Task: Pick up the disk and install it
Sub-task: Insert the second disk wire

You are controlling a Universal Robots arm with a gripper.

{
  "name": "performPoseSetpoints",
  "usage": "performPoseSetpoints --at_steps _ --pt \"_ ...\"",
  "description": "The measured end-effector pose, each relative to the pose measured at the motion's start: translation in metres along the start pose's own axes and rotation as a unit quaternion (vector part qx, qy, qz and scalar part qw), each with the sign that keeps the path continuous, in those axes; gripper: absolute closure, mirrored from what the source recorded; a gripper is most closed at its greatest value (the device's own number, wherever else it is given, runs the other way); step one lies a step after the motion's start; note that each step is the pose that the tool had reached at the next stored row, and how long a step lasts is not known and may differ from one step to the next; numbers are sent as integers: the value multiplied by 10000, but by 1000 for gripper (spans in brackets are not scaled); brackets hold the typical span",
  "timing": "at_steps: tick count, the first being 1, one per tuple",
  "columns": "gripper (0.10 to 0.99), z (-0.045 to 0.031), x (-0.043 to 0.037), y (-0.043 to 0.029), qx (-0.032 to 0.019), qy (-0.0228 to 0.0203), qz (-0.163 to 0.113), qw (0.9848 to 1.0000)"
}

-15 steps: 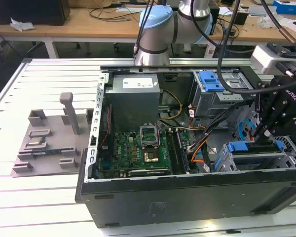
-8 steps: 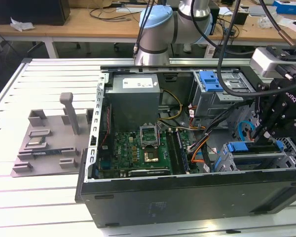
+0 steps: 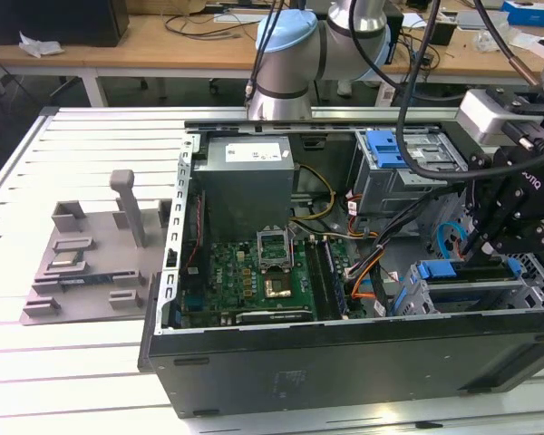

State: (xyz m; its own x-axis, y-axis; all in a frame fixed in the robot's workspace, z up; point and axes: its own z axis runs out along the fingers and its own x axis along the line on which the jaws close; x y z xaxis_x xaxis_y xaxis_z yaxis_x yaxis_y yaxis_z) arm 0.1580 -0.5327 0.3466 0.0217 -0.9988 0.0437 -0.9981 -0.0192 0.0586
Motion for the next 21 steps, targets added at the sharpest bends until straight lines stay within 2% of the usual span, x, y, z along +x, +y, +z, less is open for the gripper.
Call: performPoseSetpoints --at_steps 6,12,21 --pt "925 12 9 7 1 -27 -2 10000" --pt "925 12 12 -10 2 -113 -6 9999" --pt "925 8 35 -31 7 -119 -7 9999"
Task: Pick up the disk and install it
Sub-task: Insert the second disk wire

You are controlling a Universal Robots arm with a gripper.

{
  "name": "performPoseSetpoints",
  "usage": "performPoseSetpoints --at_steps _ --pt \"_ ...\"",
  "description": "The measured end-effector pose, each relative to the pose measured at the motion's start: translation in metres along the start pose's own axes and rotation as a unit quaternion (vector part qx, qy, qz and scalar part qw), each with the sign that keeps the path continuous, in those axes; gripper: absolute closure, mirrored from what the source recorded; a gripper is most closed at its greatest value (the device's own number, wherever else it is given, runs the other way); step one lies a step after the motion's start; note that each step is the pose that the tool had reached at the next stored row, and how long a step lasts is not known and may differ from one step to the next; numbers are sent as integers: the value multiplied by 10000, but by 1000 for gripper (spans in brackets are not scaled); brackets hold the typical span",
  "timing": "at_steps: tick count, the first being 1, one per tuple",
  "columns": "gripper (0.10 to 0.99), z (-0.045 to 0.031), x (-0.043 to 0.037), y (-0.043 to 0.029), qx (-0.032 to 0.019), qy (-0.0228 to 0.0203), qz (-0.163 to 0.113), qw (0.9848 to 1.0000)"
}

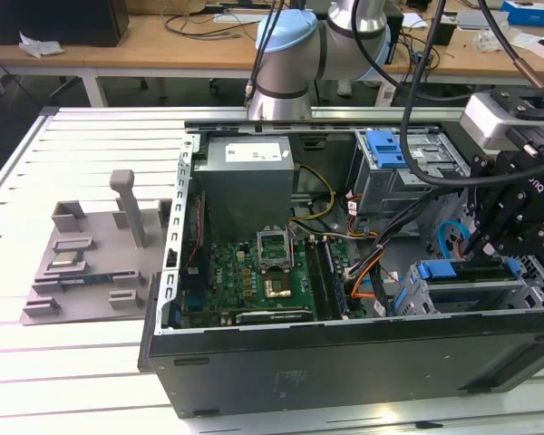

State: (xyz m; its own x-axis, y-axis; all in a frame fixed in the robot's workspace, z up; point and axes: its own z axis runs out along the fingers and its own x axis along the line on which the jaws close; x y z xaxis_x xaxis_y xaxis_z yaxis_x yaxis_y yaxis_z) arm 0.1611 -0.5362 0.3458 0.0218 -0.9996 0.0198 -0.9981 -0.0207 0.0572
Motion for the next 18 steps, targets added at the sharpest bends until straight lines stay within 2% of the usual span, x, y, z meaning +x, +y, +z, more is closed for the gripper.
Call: performPoseSetpoints --at_steps 9,18 --pt "925 -14 18 3 3 1 1 10000" --pt "925 60 17 -6 -8 4 1 10000"
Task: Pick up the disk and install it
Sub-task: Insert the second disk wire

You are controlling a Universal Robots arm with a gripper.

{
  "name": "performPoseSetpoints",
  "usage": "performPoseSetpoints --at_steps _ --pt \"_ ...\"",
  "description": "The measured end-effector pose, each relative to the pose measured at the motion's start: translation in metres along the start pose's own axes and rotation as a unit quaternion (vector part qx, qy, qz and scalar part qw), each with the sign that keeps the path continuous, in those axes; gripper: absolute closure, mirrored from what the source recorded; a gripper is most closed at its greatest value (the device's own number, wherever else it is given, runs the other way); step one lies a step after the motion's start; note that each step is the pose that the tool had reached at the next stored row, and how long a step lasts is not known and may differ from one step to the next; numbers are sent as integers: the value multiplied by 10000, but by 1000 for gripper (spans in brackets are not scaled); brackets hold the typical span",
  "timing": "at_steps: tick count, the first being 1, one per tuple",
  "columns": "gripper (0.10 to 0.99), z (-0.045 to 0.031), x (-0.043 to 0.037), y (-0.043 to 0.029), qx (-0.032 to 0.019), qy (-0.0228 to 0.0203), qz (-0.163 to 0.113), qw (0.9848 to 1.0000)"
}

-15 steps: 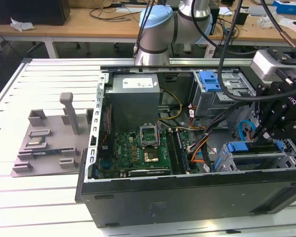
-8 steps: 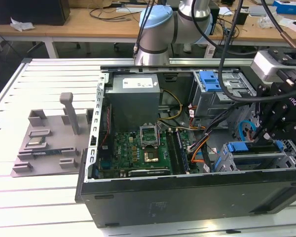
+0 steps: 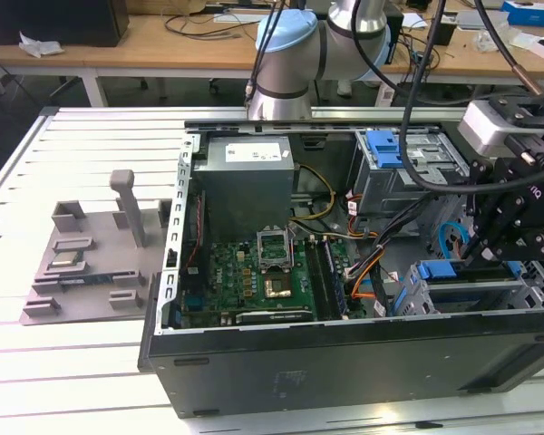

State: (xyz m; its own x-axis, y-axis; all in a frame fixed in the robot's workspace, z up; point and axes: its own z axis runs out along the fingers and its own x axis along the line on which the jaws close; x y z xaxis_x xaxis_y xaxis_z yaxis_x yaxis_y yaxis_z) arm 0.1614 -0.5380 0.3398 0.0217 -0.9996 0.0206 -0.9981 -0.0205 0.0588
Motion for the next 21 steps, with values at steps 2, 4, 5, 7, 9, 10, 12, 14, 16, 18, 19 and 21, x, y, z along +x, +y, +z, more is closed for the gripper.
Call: performPoseSetpoints --at_steps 2,4,5,7,9,10,12,14,16,18,19,21 --pt "925 5 0 0 0 -3 0 10000" --pt "918 10 -1 -1 1 -8 -1 10000" --pt "918 10 -1 -1 1 -6 -1 10000" --pt "851 3 0 0 0 -3 0 10000" --pt "851 -51 -1 3 0 -5 0 10000" --pt "851 -96 -2 6 0 -5 0 10000" --pt "851 -185 -16 11 0 -4 0 10000" --pt "863 -290 -31 16 0 -4 0 10000" --pt "984 -366 -40 21 1 -4 0 10000" --pt "984 -434 -47 24 1 -3 0 10000" --pt "984 -454 -49 25 0 -3 0 10000" --pt "984 -465 -48 26 0 -5 0 10000"
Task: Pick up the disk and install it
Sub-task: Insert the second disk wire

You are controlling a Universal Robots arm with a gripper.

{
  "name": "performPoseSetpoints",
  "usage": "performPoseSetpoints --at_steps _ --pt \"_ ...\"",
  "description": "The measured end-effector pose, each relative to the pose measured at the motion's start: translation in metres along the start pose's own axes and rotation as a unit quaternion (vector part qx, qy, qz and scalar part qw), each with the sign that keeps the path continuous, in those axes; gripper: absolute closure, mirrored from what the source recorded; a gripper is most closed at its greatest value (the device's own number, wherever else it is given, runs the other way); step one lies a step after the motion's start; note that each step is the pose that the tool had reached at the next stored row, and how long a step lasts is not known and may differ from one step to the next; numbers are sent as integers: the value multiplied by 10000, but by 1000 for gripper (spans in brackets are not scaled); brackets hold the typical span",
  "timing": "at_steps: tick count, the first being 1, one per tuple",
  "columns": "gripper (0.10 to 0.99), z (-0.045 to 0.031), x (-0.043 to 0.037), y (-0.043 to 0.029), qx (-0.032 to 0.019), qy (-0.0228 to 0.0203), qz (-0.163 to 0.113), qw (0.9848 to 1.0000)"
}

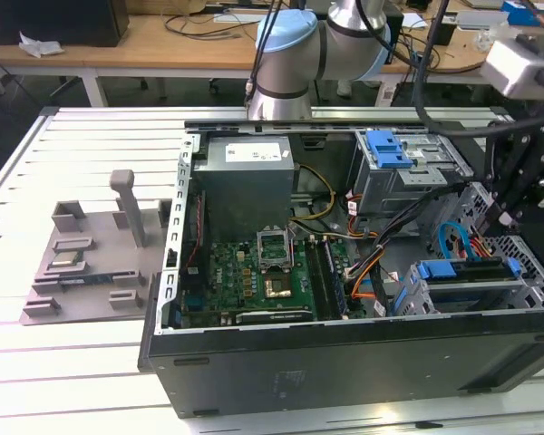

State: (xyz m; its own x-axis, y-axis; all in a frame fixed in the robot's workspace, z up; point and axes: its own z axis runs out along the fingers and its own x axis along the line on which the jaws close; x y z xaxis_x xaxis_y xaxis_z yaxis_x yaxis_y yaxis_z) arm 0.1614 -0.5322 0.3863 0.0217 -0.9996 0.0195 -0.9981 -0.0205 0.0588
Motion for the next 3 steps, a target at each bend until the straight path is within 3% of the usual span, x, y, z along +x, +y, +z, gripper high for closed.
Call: performPoseSetpoints --at_steps 3 --pt "984 -2 0 0 0 1 0 10000"
